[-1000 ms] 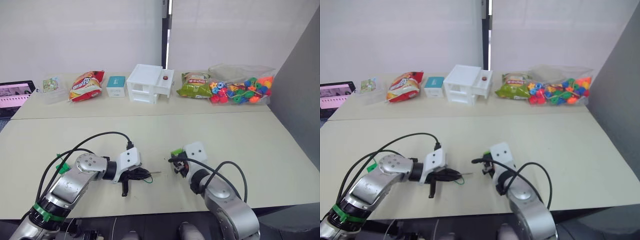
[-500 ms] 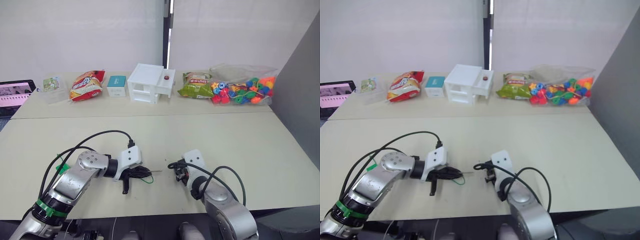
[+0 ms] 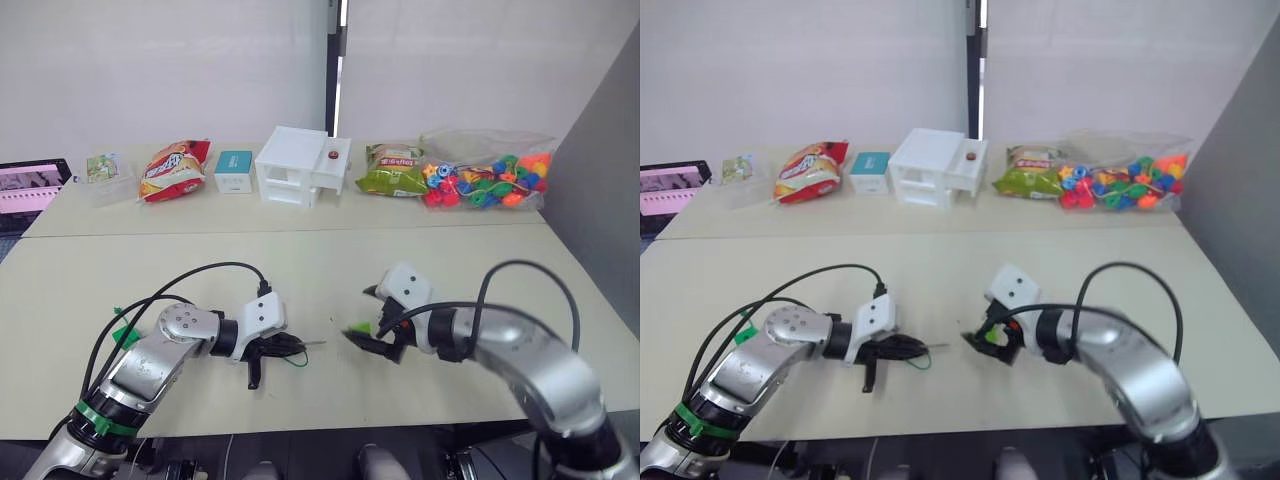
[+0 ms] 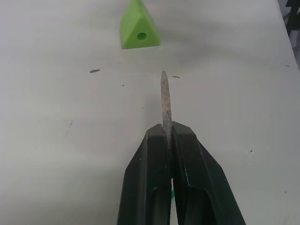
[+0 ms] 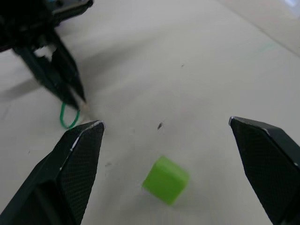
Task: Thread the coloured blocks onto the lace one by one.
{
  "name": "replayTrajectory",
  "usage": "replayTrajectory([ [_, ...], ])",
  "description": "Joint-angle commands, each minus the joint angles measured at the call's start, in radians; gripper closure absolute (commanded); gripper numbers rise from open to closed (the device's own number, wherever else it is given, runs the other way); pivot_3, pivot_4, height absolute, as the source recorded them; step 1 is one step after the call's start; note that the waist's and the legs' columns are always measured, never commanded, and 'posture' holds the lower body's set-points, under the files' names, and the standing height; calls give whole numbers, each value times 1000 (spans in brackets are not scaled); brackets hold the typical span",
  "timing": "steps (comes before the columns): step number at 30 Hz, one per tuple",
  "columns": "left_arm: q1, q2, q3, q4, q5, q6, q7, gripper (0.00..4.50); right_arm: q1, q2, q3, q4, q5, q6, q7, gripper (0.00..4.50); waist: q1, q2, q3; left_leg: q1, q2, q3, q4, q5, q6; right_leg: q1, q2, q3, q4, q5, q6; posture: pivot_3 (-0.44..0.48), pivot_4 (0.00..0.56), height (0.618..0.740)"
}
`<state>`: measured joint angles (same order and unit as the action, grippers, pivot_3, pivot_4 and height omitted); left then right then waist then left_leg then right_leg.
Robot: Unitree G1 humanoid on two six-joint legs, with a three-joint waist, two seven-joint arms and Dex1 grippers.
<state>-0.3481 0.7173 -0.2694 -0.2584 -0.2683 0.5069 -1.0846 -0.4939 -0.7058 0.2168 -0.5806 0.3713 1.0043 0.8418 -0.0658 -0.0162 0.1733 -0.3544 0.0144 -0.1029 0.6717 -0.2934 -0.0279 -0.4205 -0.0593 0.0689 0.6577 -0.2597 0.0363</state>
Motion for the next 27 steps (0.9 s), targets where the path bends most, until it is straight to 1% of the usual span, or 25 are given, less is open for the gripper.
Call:
replayTrajectory([
  [1, -11, -1, 5, -60, -10, 19, 7, 4500, -140, -76, 156, 228, -87, -280, 270, 14, -4, 0, 0, 0, 0, 0, 1, 0, 0, 0, 0, 0, 0, 0, 0, 0, 150, 740],
  [4, -12, -8, 1, -67, -10, 30, 15, 4500, -227, -75, 280, 455, -215, -528, 388, 14, -3, 0, 0, 0, 0, 1, 0, 0, 0, 0, 0, 0, 0, 0, 0, 0, 150, 740],
  [7, 5, -6, 5, -89, -12, 39, 26, 4500, -292, -31, 336, 640, -274, -692, 487, 14, -3, 0, 0, -1, 0, 1, 2, 0, 1, -1, 0, 0, 1, 0, 0, 0, 150, 740],
  [10, 24, -3, 10, -112, -13, 49, 42, 4500, -337, 16, 370, 804, -348, -842, 522, 14, -2, 0, 0, -3, 0, 1, 5, -2, 3, -2, -1, 0, 3, 0, 0, 0, 150, 740],
  [14, 34, -3, 16, -135, -17, 65, 60, 4500, -351, 69, 362, 908, -382, -927, 544, 14, 0, 0, 0, -2, 0, 0, 5, -2, 3, -2, -1, 0, 4, 1, 0, 0, 150, 740],
  [17, 35, -1, 17, -149, -20, 76, 67, 4500, -344, 82, 360, 958, -417, -973, 540, 780, 0, 0, 0, 0, 0, 0, 5, -2, 3, 0, -1, 0, 5, 1, 0, 0, 150, 740],
  [19, 37, 1, 18, -155, -22, 81, 69, 4500, -334, 80, 360, 969, -433, -986, 539, 1500, -2, 0, 0, 1, 0, 0, 5, -2, 3, 0, -1, 0, 5, 1, 0, 0, 150, 740],
  [20, 37, 1, 18, -156, -21, 82, 70, 4500, -330, 79, 359, 967, -436, -983, 540, 1772, -3, 0, 0, 1, 0, 0, 5, -2, 3, 0, -1, 0, 5, 1, 0, 0, 150, 740],
  [21, 37, 2, 19, -158, -21, 83, 71, 4500, -325, 77, 357, 962, -438, -978, 540, 2211, -3, 0, 0, 2, 0, 0, 5, -2, 3, 1, -1, 0, 6, 1, 0, 0, 150, 740],
  [24, 37, 3, 19, -157, -20, 79, 71, 4500, -313, 73, 353, 957, -454, -977, 526, 3133, -2, 0, -1, 2, 0, 0, 6, -1, 3, 1, -1, 0, 6, 1, 0, 0, 150, 740],
  [25, 36, 3, 18, -154, -19, 76, 70, 4500, -305, 72, 348, 948, -457, -973, 522, 3248, -1, -2, -2, 2, 0, 0, 6, -1, 3, 2, -1, 0, 6, 1, 0, 0, 150, 740],
  [27, 30, 2, 15, -145, -17, 77, 69, 4500, -281, 70, 332, 905, -451, -938, 520, 3300, 0, -2, -2, 3, 0, 0, 6, -1, 2, 2, -1, 0, 6, 1, 0, 0, 150, 740],
])
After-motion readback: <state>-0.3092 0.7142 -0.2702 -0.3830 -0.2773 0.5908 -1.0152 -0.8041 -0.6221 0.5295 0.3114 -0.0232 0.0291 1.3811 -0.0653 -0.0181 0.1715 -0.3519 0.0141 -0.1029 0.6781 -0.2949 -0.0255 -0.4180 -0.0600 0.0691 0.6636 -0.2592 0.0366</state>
